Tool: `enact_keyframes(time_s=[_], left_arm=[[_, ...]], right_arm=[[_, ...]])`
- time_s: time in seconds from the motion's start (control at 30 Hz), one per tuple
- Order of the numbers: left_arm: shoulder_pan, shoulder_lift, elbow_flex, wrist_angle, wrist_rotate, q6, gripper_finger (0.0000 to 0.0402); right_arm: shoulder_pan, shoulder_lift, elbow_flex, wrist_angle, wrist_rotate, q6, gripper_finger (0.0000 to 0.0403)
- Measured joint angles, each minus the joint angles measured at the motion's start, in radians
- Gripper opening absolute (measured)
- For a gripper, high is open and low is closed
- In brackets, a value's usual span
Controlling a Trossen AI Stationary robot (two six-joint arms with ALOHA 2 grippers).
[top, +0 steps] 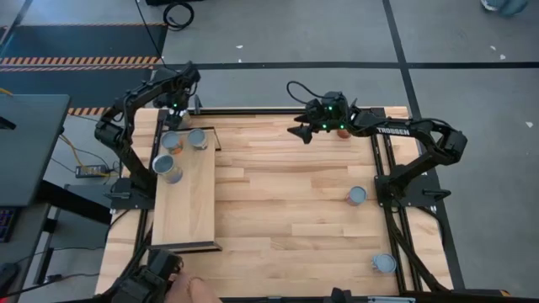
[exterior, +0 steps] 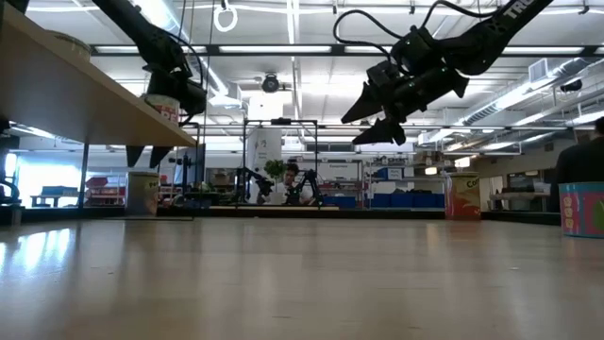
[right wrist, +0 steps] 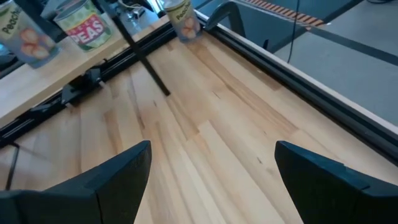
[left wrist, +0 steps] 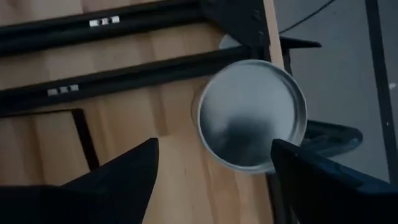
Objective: Pick and place cans onto a shelf
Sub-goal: Put the canned peaches on the shelf aligned with the other canned peaches
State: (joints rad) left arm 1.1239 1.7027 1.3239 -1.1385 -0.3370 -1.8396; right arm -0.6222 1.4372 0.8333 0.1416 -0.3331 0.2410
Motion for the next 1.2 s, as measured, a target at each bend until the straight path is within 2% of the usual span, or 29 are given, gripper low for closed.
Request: enact_keyframes(time_s=[0.33, 0.5, 0.67, 0.83, 1.2], left_arm=[[0.006, 0.021, -0.001, 0.004, 0.012, -0.028, 0.0313], [0.007, 0.019, -0.006, 0.013, 0.019, -0.059, 0.029], [0.007, 0.022, -0.006, 0.015, 0.024, -0.093, 0.024], [0.018, 0.044, -0.005, 0.029, 0.085, -0.115, 0.0174], [0.018, 0.047, -0.003, 0.017, 0.073, -0.107, 0.0043]], right_arm=[[-0.006, 0.001, 0.0, 0.0, 0.003, -0.006, 0.0349], [-0.006, 0.001, 0.0, -0.001, 0.002, -0.006, 0.0349], [-0.006, 0.001, 0.0, -0.011, 0.0, -0.003, 0.0349], [-0.006, 0.002, 0.0, -0.018, -0.001, 0.003, 0.0349], [-0.017, 0.002, 0.0, -0.015, 0.0, 0.003, 0.0349]])
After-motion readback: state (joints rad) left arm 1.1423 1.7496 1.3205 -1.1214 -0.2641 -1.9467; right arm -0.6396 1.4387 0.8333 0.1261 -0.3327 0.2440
